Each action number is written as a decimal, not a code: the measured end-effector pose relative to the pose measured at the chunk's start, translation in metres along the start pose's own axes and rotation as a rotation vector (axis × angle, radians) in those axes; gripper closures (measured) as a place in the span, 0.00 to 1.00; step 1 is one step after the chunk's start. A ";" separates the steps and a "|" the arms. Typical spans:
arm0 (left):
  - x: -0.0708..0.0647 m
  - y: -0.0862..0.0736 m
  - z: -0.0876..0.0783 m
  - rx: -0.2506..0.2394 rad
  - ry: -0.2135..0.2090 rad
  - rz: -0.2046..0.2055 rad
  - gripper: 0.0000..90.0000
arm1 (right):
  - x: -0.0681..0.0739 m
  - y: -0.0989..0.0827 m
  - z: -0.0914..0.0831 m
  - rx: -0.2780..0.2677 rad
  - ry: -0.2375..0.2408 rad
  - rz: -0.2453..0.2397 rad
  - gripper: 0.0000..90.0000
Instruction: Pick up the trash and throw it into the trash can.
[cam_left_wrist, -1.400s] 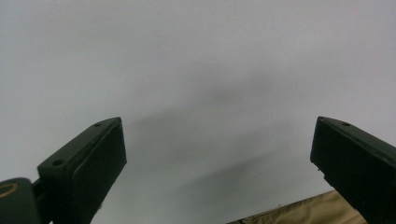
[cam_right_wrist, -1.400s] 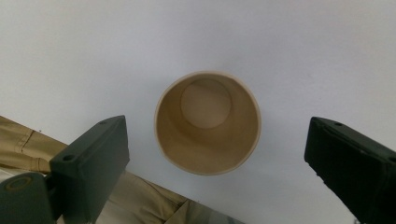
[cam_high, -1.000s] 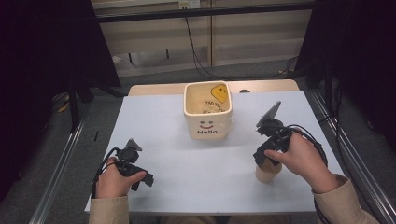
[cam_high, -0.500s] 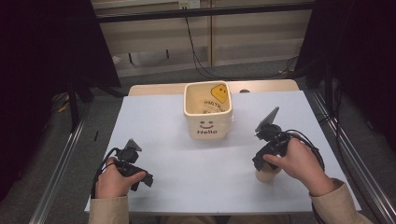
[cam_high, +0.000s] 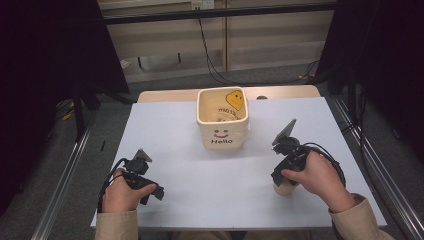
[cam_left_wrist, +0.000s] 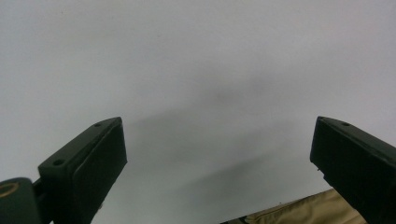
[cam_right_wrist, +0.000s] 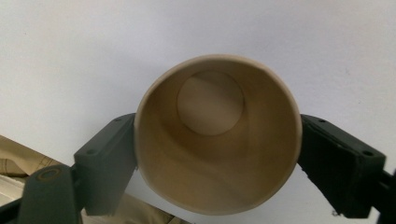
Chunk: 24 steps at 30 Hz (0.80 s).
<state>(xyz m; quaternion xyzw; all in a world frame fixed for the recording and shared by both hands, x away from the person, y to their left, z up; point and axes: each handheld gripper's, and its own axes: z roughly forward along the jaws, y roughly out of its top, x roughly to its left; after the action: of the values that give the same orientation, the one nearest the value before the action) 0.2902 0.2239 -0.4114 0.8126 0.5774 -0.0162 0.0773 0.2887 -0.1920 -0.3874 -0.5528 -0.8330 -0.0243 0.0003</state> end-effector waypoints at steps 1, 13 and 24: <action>0.000 0.000 0.000 0.001 0.001 0.000 0.04 | 0.000 0.000 0.000 0.000 0.001 0.002 0.18; 0.000 0.000 0.000 -0.001 0.005 0.009 0.04 | 0.000 -0.001 -0.001 0.021 -0.001 0.044 0.23; 0.000 0.000 0.000 -0.002 0.003 0.006 0.04 | -0.005 0.005 -0.016 0.030 0.001 0.041 0.23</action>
<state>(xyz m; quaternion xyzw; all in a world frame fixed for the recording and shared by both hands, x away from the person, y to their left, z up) 0.2905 0.2238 -0.4110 0.8142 0.5752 -0.0142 0.0773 0.2942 -0.1952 -0.3712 -0.5697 -0.8217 -0.0121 0.0095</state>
